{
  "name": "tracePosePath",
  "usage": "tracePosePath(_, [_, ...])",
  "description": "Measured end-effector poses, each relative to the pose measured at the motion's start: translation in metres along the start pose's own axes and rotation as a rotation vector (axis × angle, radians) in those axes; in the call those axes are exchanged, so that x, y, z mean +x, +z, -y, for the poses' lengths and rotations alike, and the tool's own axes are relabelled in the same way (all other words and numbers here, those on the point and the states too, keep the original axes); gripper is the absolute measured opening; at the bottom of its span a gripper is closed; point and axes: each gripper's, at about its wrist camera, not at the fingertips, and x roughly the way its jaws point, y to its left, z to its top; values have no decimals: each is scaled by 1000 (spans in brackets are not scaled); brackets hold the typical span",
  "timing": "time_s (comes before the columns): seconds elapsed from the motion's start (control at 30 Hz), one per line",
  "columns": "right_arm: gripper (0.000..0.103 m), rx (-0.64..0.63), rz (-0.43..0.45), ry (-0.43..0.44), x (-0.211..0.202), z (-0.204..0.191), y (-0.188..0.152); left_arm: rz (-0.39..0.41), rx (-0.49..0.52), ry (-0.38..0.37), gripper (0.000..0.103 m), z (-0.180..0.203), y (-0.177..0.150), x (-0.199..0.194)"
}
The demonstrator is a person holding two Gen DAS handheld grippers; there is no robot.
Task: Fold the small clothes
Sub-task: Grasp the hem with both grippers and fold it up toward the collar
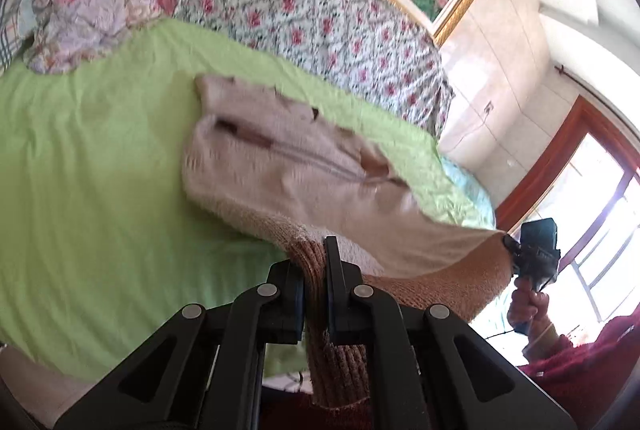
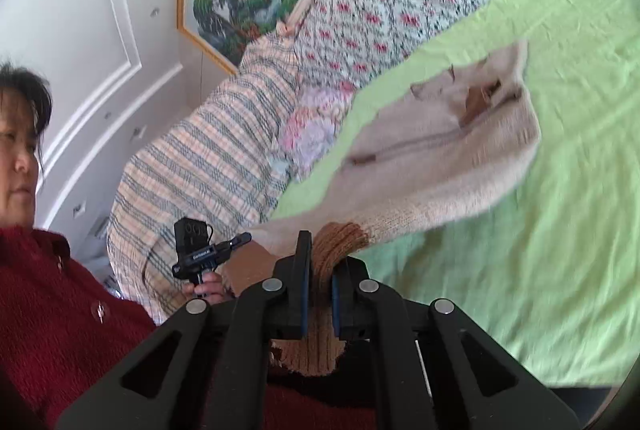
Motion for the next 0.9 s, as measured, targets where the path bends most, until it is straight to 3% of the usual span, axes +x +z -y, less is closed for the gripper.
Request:
tracePosePath(0.2, [9,8,102,-6,19,16,53,108,34,-2,6,2,64,29])
tracePosePath(0.33, [9,5,139,-73,41,34,99,130,38,20,6,-6,114,65])
tracePosePath(0.6, [9,97,136,-208,97,95,178,38,-3,116,6,-37,199,164])
tracePosePath(0.9, [10,251,43,-407,156,188,209,-84,-78,231,7,-106,225,272])
